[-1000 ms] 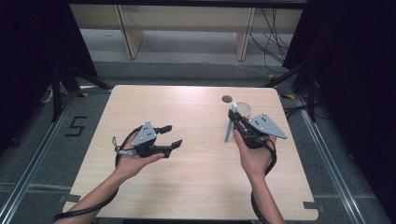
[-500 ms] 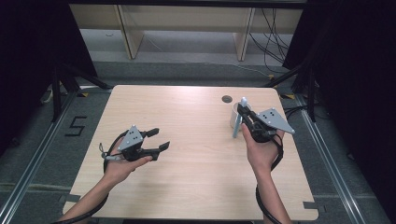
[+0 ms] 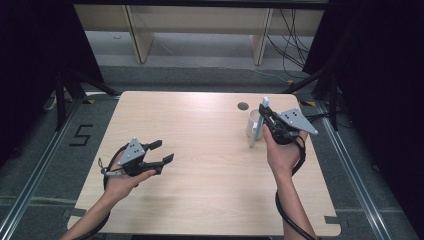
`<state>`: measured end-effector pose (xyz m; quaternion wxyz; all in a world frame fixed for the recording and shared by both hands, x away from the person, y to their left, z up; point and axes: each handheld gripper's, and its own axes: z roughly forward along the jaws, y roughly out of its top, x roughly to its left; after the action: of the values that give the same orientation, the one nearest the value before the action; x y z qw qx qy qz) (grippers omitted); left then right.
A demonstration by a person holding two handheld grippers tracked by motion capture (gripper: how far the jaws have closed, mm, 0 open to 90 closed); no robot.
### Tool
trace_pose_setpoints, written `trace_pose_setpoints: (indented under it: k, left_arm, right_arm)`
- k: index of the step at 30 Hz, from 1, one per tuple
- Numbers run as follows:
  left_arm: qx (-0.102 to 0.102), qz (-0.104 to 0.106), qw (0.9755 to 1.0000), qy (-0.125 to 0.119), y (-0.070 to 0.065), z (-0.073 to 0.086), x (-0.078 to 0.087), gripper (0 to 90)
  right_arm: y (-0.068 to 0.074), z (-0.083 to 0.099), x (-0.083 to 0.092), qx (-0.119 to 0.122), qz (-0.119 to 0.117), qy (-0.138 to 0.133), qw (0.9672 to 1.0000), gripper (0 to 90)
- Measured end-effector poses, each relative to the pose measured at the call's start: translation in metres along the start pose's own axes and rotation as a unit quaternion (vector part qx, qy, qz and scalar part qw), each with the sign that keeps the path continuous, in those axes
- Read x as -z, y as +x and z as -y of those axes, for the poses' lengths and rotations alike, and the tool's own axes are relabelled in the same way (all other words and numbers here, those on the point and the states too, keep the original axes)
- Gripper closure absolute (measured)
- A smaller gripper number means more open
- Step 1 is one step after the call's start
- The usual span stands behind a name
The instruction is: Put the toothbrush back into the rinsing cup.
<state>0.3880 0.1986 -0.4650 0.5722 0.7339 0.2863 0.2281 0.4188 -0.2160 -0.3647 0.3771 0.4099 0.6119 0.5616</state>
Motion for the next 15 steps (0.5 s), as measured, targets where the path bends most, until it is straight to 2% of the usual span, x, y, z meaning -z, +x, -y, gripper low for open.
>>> trace_pose_setpoints:
  k: [1,6,7,8,10,15]
  left_arm:
    - [0.001,0.0,1.0,0.0,0.0,0.0,0.001,31.9]
    - [0.007,-0.002,0.9999,-0.008,0.002,0.002,0.002,31.9]
    - [0.007,-0.005,1.0,-0.004,0.002,0.002,0.003,31.9]
    - [0.008,-0.004,0.9999,-0.005,0.002,0.002,0.003,31.9]
    - [0.008,-0.005,0.9999,-0.005,0.003,0.003,0.004,31.9]
    - [0.008,-0.005,0.9999,-0.003,0.003,0.004,0.004,31.9]
  right_arm:
    - [-0.001,-0.001,-0.002,0.005,0.004,-0.005,1.0,85.3]
    - [0.0,-0.004,-0.005,0.001,0.009,-0.002,1.0,85.2]
    - [-0.002,-0.006,-0.007,0.015,0.01,-0.005,0.9998,85.2]
    - [-0.001,-0.006,-0.008,0.01,0.015,-0.007,0.9998,85.2]
    - [-0.002,-0.007,-0.009,0.014,0.012,-0.006,0.9998,85.2]
    - [-0.001,-0.006,-0.014,0.007,0.014,-0.007,0.9999,85.2]
